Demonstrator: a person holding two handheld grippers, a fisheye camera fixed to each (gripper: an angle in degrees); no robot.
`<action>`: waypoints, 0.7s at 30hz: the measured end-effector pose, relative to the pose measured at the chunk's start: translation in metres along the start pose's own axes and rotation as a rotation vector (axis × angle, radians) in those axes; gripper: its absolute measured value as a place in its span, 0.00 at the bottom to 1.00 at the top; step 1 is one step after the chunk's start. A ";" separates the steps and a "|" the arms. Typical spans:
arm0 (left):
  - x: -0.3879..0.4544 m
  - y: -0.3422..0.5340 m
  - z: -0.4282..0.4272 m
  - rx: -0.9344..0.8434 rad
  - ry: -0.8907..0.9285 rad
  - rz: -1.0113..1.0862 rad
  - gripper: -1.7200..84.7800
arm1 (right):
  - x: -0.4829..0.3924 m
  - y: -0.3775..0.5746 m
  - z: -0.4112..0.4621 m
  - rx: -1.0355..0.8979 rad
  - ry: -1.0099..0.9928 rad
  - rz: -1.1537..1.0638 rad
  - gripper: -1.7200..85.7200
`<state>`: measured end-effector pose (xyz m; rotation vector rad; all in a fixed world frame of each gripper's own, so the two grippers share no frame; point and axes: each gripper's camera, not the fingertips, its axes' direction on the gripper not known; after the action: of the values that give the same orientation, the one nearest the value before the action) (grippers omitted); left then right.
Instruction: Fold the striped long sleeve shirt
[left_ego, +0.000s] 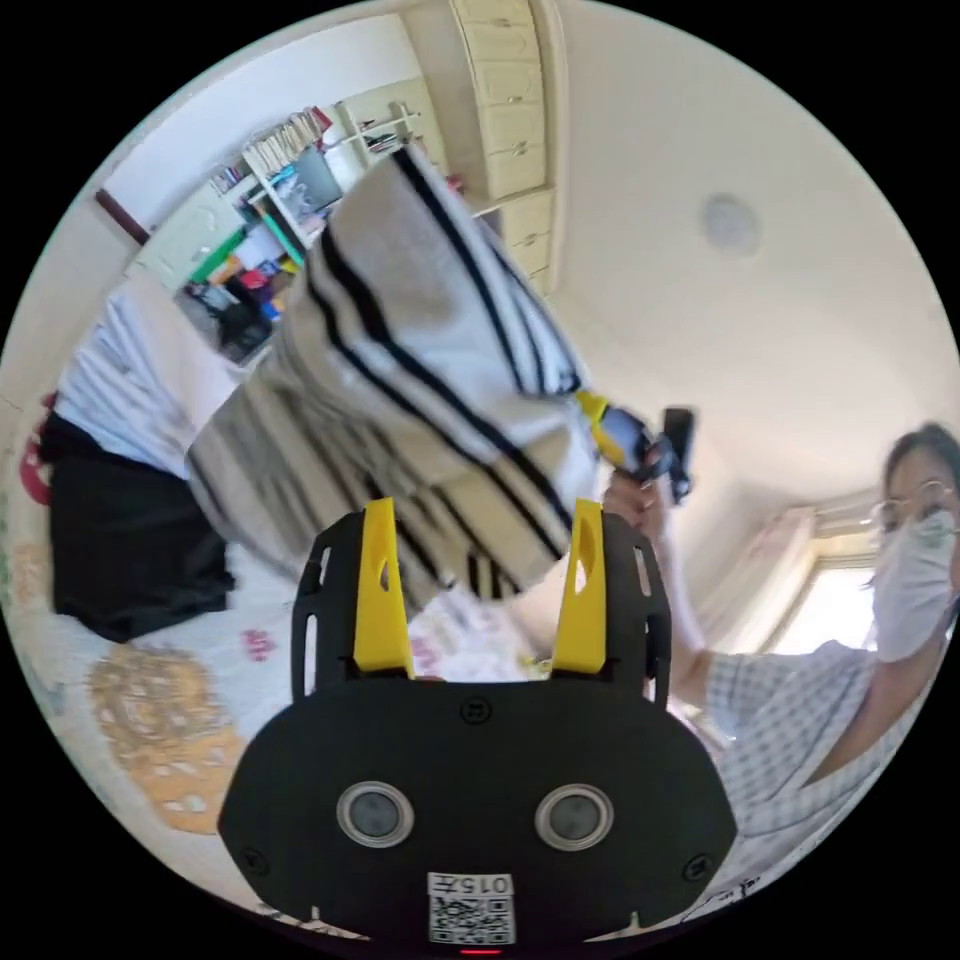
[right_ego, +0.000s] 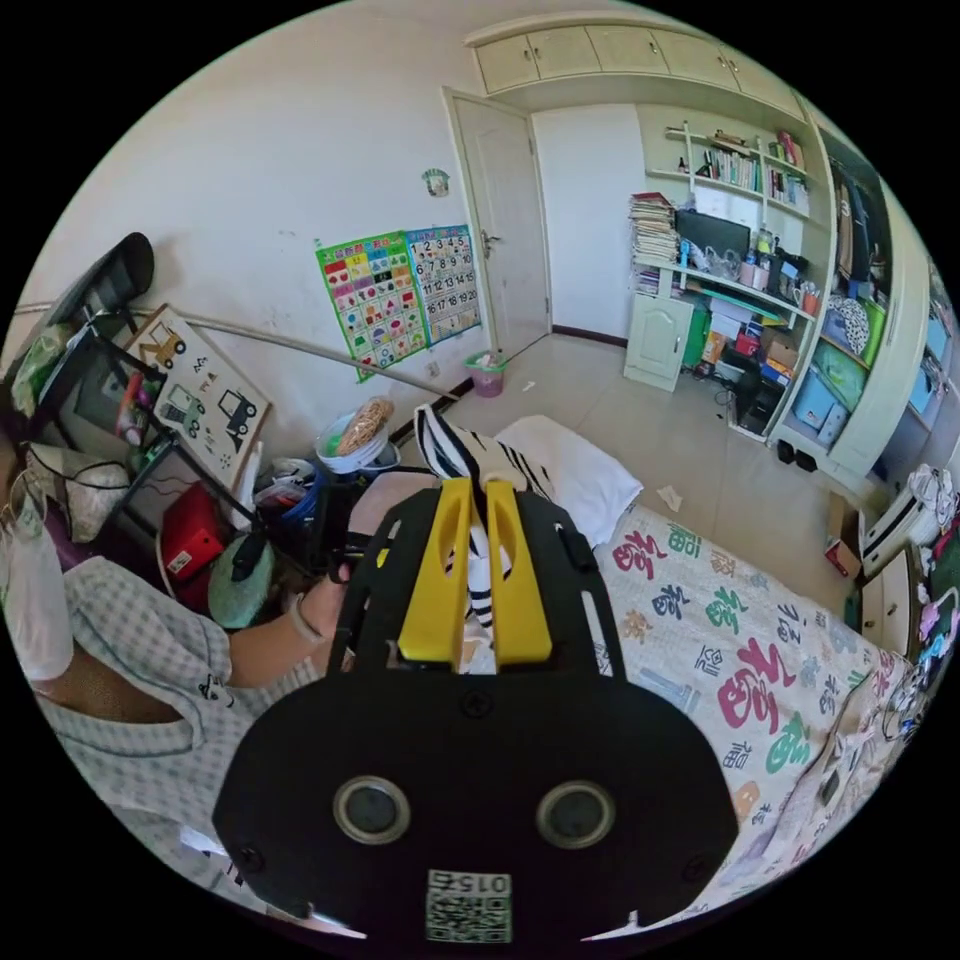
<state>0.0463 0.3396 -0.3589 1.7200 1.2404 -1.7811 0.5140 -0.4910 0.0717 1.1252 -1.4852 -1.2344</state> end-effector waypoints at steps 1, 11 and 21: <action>0.017 0.012 -0.003 0.005 0.011 0.000 0.29 | -0.016 0.018 -0.008 -0.021 -0.031 -0.013 0.05; 0.033 0.169 -0.028 -0.259 0.181 -0.197 0.14 | -0.055 0.199 -0.011 0.056 -0.236 0.241 0.05; 0.086 0.179 -0.085 -0.321 0.013 -0.049 0.04 | -0.081 0.270 -0.111 0.228 0.066 0.311 0.03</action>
<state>0.2199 0.3350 -0.4868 1.5322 1.4922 -1.4989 0.6099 -0.4080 0.3466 1.0209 -1.7067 -0.8243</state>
